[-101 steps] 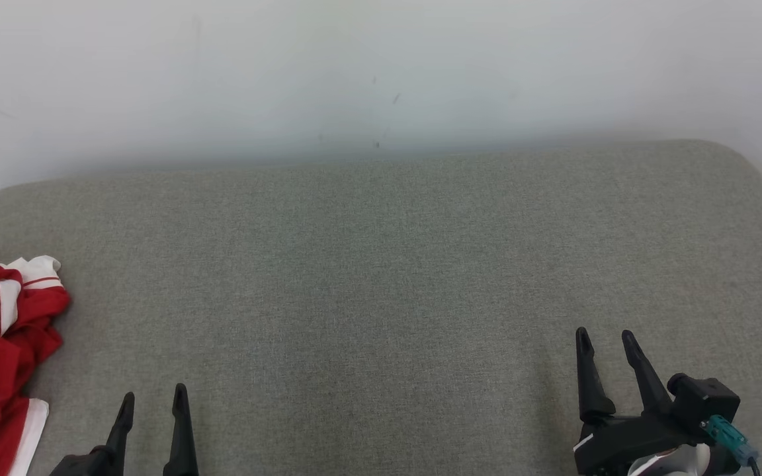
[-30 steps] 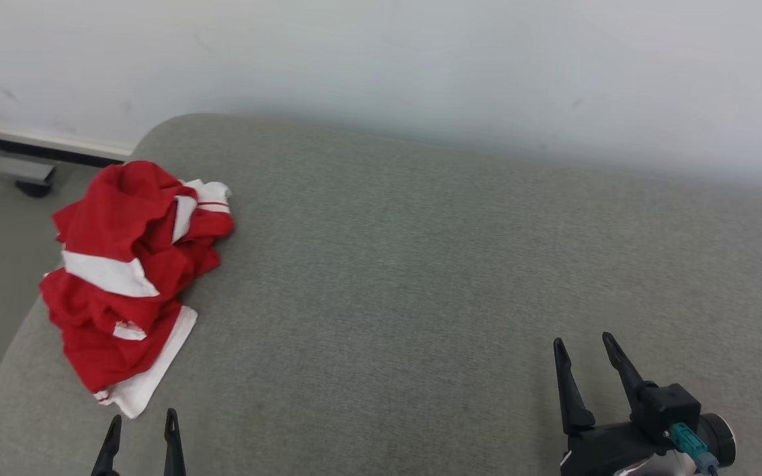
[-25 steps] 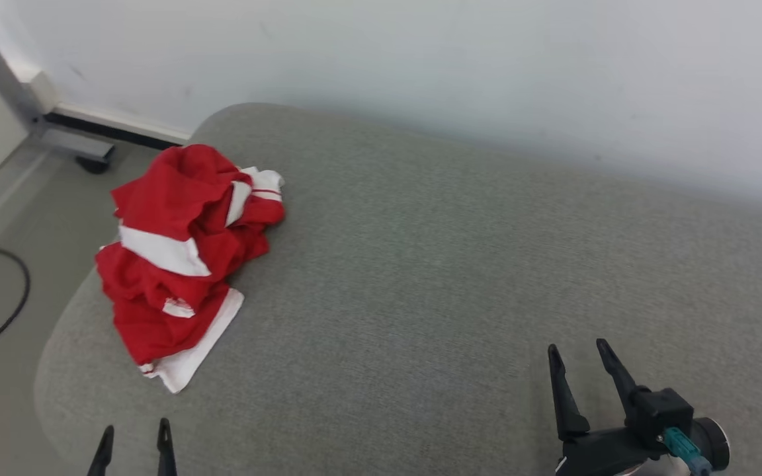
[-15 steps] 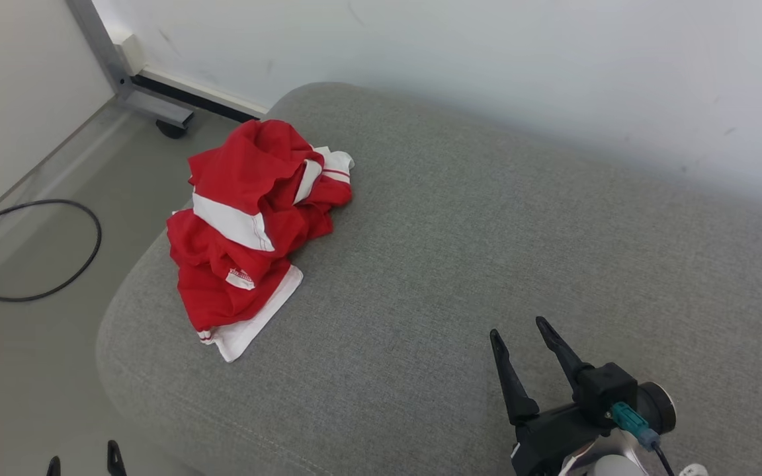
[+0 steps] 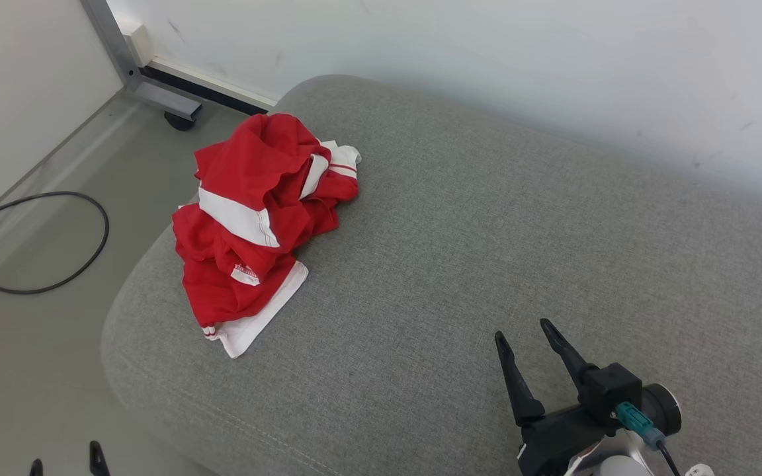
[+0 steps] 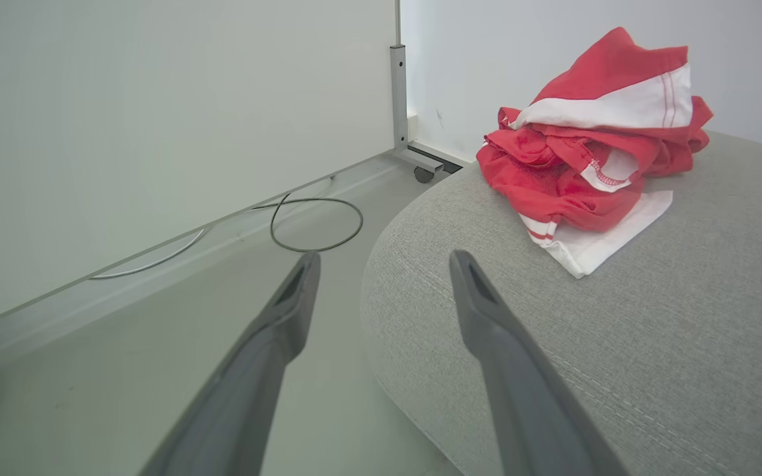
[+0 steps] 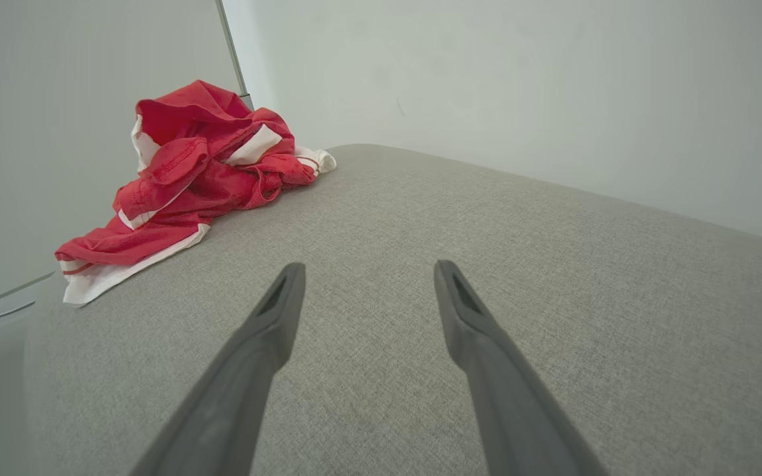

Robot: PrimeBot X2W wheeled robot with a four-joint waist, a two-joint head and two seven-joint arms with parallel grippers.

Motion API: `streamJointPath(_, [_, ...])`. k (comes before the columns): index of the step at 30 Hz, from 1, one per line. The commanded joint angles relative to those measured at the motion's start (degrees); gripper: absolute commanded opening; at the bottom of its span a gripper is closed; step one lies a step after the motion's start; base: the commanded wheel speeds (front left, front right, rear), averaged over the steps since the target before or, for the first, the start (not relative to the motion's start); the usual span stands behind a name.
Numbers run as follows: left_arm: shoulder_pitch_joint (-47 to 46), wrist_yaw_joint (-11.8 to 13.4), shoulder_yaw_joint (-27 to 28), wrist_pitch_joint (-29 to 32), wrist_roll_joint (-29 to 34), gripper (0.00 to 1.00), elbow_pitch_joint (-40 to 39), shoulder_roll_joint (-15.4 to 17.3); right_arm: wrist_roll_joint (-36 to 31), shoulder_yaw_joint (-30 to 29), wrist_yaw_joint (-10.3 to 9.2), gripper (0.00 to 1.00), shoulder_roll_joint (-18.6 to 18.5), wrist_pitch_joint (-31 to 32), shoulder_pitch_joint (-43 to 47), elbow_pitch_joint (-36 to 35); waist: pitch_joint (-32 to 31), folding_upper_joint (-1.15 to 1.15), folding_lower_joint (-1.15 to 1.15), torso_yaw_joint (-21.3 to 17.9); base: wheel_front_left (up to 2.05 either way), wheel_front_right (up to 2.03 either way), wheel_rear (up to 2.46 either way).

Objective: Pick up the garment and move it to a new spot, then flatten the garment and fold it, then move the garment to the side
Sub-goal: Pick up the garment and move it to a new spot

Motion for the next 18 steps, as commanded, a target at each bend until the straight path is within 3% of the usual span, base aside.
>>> streamJointPath(1, [-0.72,-0.30,-0.14,-0.20,0.90,1.00,0.24,0.05,0.29,-0.35,0.19,1.00,-0.17,-0.04,0.74,-0.17,0.04,0.00,0.00,-0.06,0.00,0.00,0.00])
streamJointPath(12, [-5.30,-3.55,-0.92,-0.20,1.18,1.00,4.76,0.08,-0.53,-2.00,0.19,1.00,-0.85,-0.03,1.58,-0.42,1.04,0.00,0.00,-0.46,0.00,0.00,0.00])
streamJointPath(18, [-12.47,-5.47,-1.42,-0.20,1.22,1.00,9.47,2.99,-0.83,-3.63,0.19,1.00,-1.93,-0.04,2.86,-1.98,2.04,0.00,0.00,-1.09,0.00,0.00,0.00])
